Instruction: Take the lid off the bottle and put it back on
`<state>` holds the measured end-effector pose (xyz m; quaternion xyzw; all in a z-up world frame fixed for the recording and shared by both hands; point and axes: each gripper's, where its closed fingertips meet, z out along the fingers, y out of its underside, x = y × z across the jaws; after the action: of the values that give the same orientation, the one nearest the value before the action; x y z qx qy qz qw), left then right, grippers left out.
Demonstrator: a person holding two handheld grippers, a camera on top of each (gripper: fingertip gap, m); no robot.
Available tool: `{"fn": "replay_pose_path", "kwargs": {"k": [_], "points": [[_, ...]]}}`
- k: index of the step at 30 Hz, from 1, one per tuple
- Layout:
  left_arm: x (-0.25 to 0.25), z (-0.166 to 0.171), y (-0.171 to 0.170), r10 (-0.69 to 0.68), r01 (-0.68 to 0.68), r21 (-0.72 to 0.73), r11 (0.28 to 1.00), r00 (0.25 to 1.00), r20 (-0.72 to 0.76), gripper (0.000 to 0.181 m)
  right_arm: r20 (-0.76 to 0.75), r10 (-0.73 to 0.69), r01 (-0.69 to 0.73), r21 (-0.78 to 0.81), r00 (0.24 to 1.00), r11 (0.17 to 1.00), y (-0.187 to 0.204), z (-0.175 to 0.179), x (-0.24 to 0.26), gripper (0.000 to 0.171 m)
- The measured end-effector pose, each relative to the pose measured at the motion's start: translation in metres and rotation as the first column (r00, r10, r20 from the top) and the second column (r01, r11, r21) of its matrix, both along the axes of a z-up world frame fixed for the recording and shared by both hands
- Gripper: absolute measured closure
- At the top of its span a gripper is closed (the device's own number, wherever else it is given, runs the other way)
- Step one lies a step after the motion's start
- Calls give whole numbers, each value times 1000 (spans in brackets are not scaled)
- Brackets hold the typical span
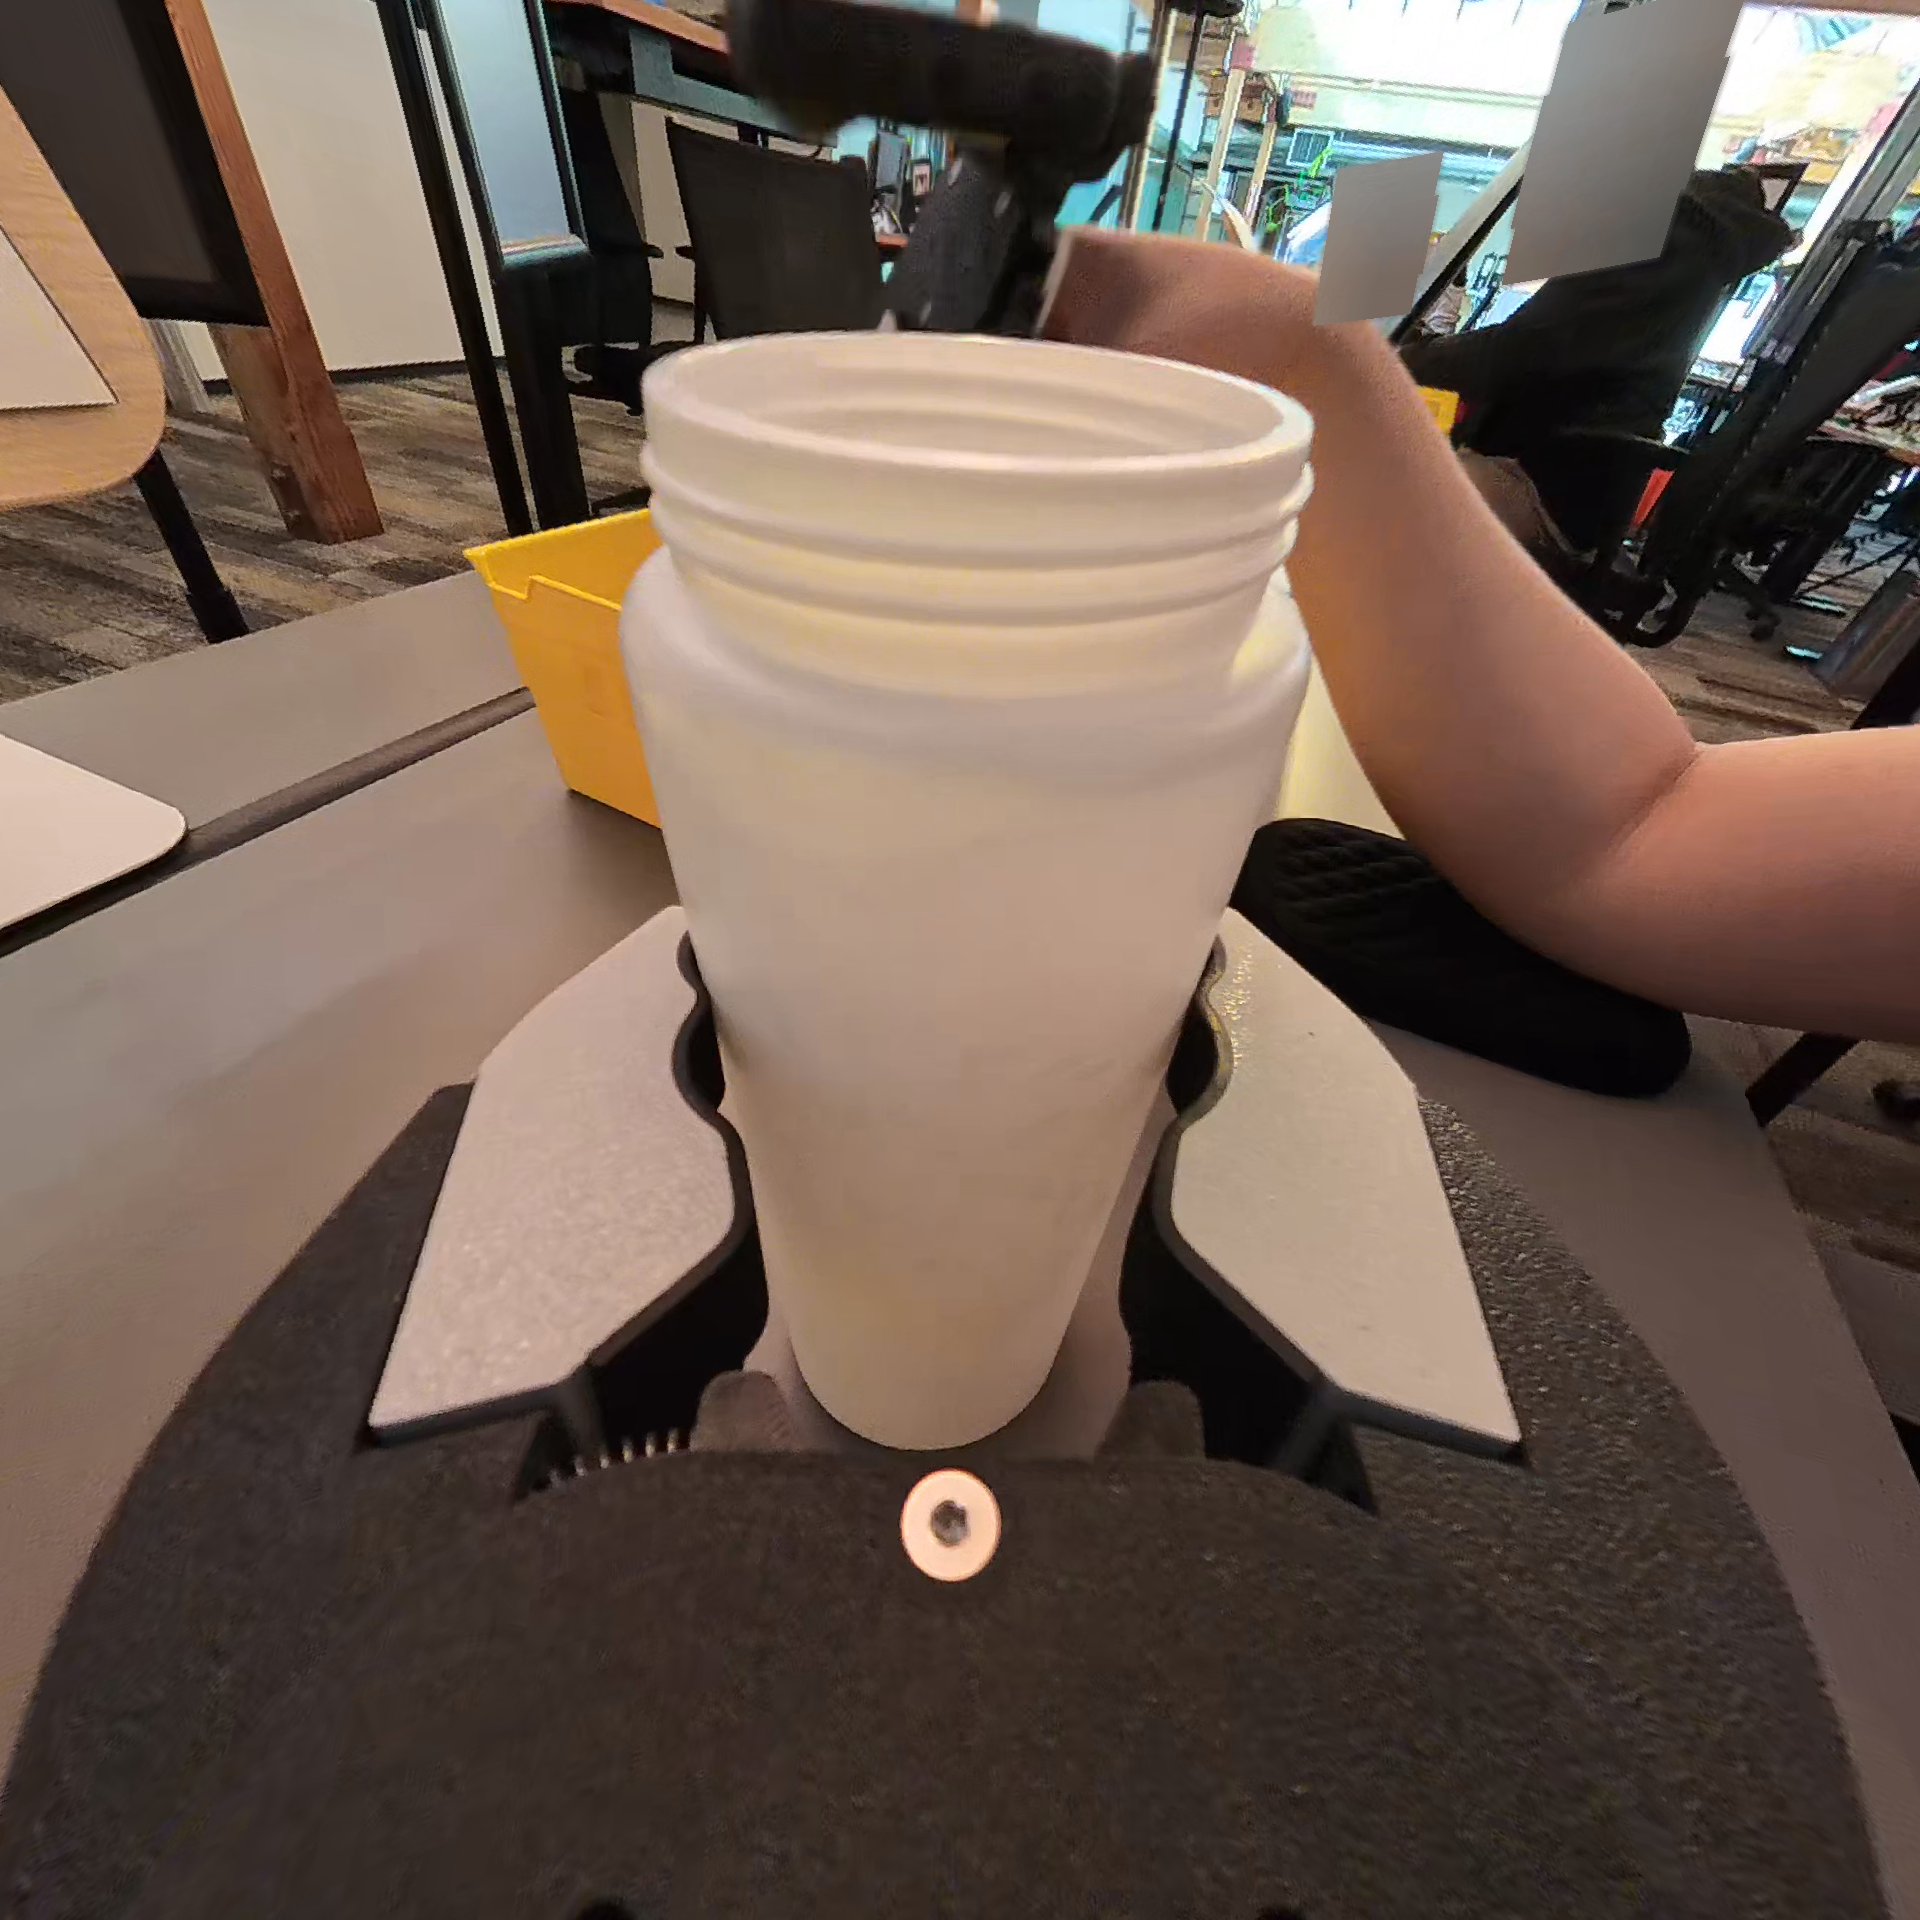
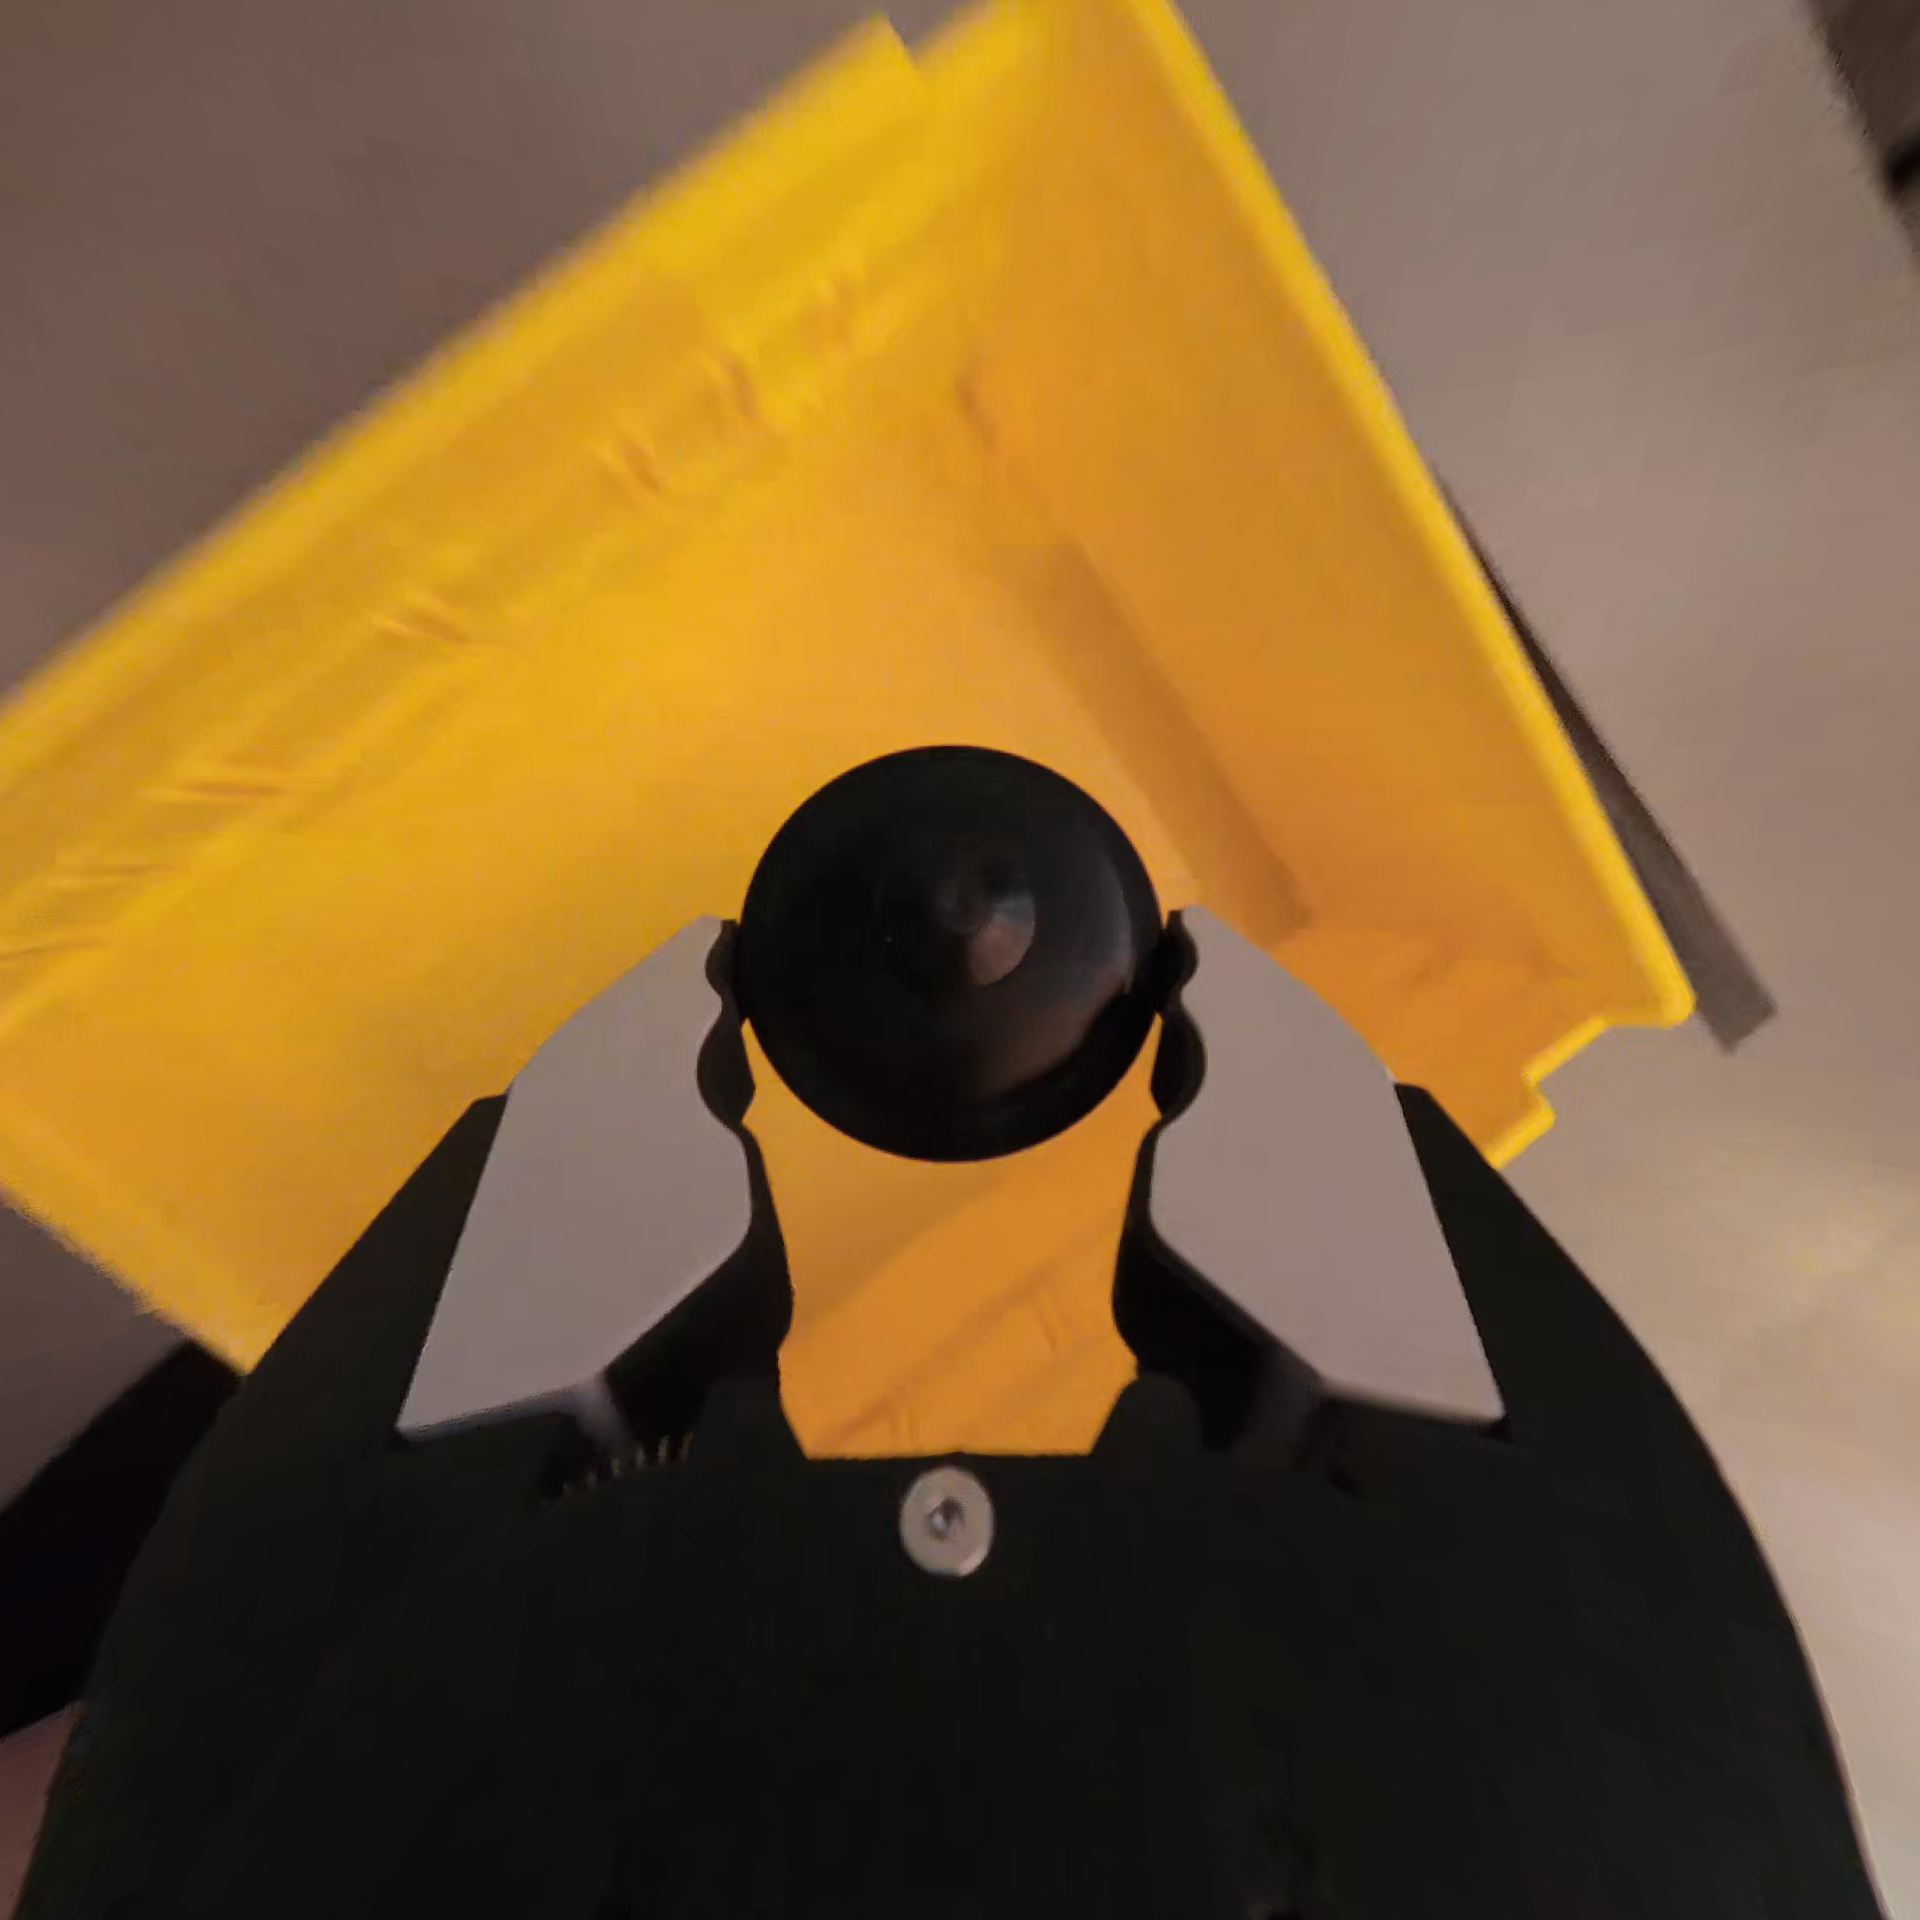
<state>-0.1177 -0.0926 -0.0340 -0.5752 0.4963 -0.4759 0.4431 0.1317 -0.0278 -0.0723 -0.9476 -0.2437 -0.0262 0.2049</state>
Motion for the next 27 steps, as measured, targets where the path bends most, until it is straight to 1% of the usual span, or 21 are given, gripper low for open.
{"fn": "replay_pose_path", "kwargs": {"k": [3, 6, 11, 15, 21, 27], "points": [[2, -1, -4, -10, 11, 26, 1000, 1000, -11, 96, 60, -71, 77, -102, 996, 992, 1, -27, 13, 94], [3, -3, -9, -21, 23, 61, 998, 999, -30, 96, 97, -166, 180, -152, 981, 972, 4, -42, 23, 94], [5, -3, -13, -34, 36, 65, 997, 999, -35, 96, 19, -317, 315, -171, 948, 933, 11, -53, 23, 94], [4, -3, -12, -32, 34, 64, 997, 999, -35, 96, 51, -418, 421, -173, 907, 891, 12, -62, 37, 95], [5, -3, -13, -33, 35, 71, 997, 999, -37, 96, 115, -456, 470, -191, 882, 861, 13, -79, 46, 94], [5, -3, -14, -34, 36, 70, 997, 999, -37, 96, 112, -487, 500, -196, 866, 844, 12, -83, 49, 94]]}}
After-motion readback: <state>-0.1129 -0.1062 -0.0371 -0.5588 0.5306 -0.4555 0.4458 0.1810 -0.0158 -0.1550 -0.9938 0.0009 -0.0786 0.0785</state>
